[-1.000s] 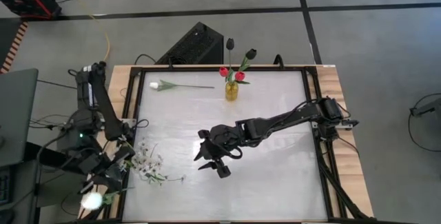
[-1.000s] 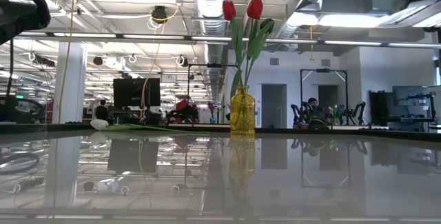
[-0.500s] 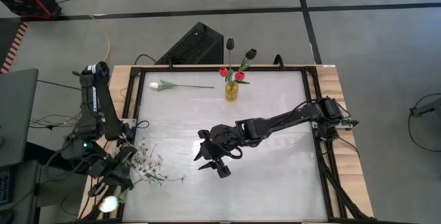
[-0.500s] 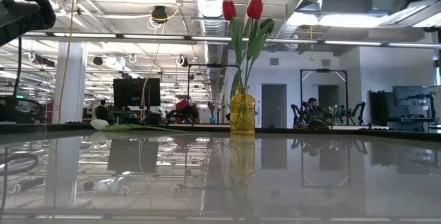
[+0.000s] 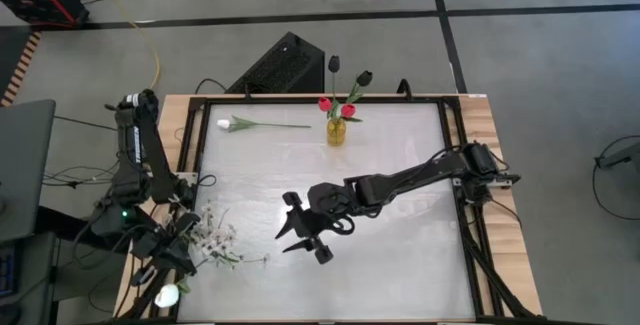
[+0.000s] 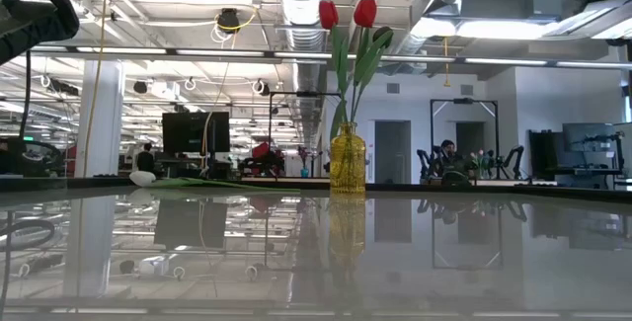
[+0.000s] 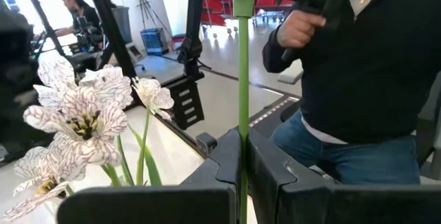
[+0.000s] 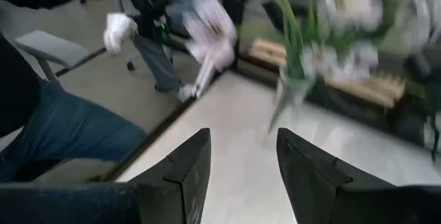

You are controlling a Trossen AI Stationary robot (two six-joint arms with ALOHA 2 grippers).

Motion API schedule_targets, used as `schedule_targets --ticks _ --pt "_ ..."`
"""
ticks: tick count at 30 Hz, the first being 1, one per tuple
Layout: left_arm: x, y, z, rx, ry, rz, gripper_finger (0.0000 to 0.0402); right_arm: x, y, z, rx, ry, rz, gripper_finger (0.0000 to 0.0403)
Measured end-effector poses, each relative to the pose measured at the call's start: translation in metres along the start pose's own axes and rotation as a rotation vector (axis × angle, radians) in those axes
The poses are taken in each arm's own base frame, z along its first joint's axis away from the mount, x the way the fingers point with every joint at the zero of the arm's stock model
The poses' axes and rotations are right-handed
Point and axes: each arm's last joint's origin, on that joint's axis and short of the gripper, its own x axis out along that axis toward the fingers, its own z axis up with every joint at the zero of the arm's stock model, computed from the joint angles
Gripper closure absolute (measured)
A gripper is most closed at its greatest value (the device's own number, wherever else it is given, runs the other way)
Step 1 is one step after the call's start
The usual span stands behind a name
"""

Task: Sort flowers into vase by color
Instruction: Put the bottom white tulip into the transparent vase

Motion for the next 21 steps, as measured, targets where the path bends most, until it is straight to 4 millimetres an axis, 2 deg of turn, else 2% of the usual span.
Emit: schedule_targets --ticks 5,10,15,21 --pt "0.001 0.000 0.000 -0.008 0.003 0.001 0.0402 -0.002 0.012 0.030 -0.140 -0.089 0.011 0.0212" --pt "0.001 0.000 0.000 -0.023 0.003 0.010 0.0402 -0.010 0.013 0.058 -0.224 -0.168 -0.045 0.0212" --pt "0.001 0.001 -0.001 -0.022 0.007 0.037 0.0402 -0.014 0.007 0.068 -0.247 -0.249 -0.081 0.0212" --pt "0.001 0.001 -0.001 -0.027 0.013 0.042 0.0402 0.014 0.002 0.055 -0.293 -0.351 -0.094 0.0212"
